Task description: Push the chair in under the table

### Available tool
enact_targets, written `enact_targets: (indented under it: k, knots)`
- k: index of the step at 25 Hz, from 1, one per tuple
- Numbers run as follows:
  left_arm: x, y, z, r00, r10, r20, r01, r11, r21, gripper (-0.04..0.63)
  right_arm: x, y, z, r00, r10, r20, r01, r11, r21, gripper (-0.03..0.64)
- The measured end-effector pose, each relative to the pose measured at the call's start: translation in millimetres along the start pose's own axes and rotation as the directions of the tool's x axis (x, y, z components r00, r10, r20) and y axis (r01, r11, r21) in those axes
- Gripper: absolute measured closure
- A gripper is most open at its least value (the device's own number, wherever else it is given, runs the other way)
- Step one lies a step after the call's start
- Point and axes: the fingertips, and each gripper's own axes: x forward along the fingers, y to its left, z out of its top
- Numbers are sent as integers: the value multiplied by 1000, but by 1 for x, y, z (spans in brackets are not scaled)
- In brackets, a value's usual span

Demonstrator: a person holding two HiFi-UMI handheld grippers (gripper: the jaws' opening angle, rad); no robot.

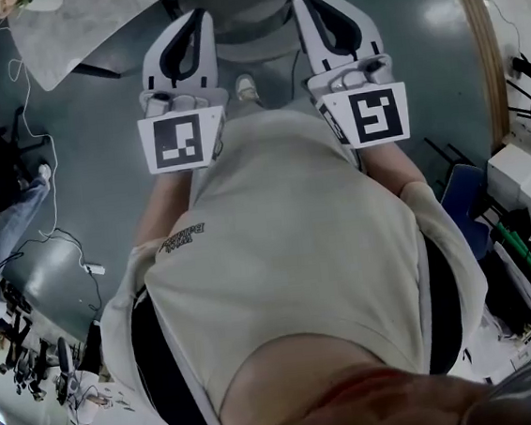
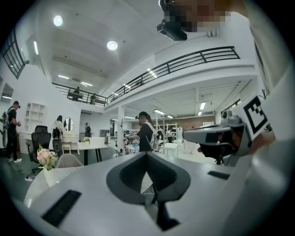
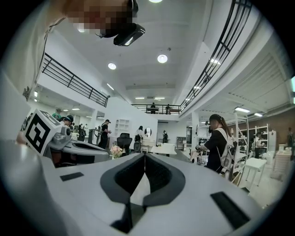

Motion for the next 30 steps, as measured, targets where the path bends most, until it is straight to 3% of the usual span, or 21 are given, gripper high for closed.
enact_targets:
  k: [7,16,25,26,28,30]
  knots:
    - [17,18,3,1000,12,-3,-12,1000,-12,586,18,-16,-1,1000,-19,-15,19,1000,2,607]
    - [39,37,-22,995,61,-83,-67,996,-63,586,39,-39,-31,995,18,-97,-14,999,38,607]
    - [61,38,-44,984,88,-156,-94,995,-30,584,51,-71,-59,985,79,-153,-67,994,87,606]
    - [65,37,-51,979,82,-185,-90,995,-32,584,52,-76,-64,984,89,-155,-75,993,94,589]
    - [72,39,-68,967,68,-247,-83,995,-50,582,56,-85,-77,978,104,-178,-84,990,114,474]
    - [77,49,-85,953,68,-296,-94,993,-72,557,65,-92,-95,970,104,-220,-79,990,119,458]
